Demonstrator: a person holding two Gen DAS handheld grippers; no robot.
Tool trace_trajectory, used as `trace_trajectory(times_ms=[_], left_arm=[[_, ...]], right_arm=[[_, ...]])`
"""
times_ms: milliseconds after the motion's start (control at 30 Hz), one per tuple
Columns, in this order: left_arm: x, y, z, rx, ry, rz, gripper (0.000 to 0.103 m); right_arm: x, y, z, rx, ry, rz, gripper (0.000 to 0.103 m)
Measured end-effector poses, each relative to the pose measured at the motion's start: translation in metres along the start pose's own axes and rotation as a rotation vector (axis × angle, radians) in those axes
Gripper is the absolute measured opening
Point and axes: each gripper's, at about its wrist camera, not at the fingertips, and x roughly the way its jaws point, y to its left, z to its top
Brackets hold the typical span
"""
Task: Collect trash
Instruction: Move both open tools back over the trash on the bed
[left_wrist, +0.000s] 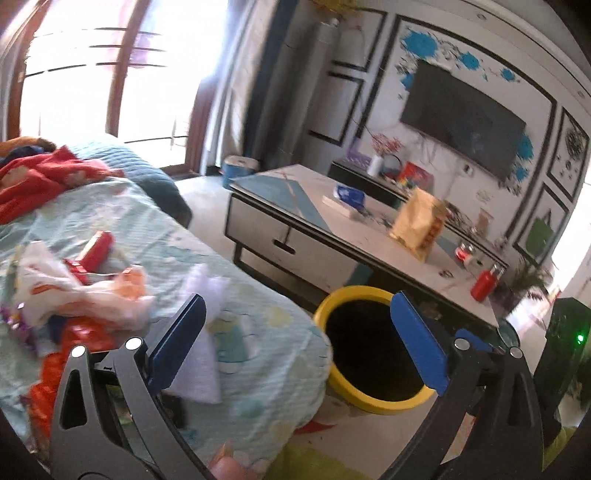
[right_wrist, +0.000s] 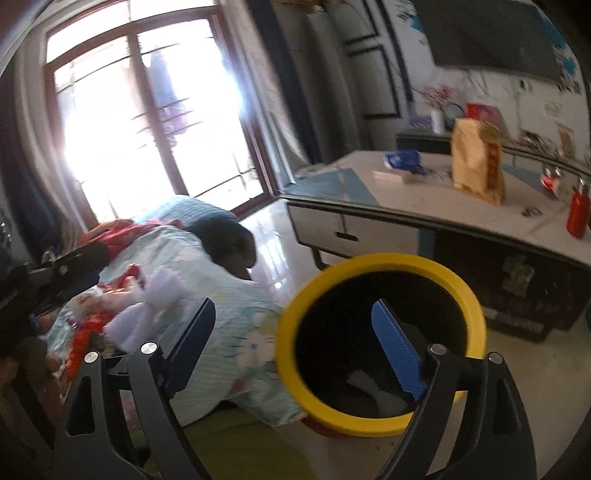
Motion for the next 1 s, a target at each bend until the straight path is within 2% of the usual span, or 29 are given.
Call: trace_trajectory(times_ms=[333, 667, 1000], left_arm=[[-0.038, 0.04, -0.004, -0.058, -0.072, 0.09, 0.092], [-0.061, 0.074, -0.009, -0.104, -0.12, 0.146, 0.092], [-0.076, 0.122, -0.011, -0.213, -0.152, 0.229, 0.092]], right_arm=[[0.0, 0.056, -0.002, -0.11, 0.03, 0.101, 0.086], [0.005, 0.107, -0.006, -0.19, 0.058, 0.176, 0.086], [0.028, 0.157, -0.012, -0.245, 0.121, 0.251, 0.086]])
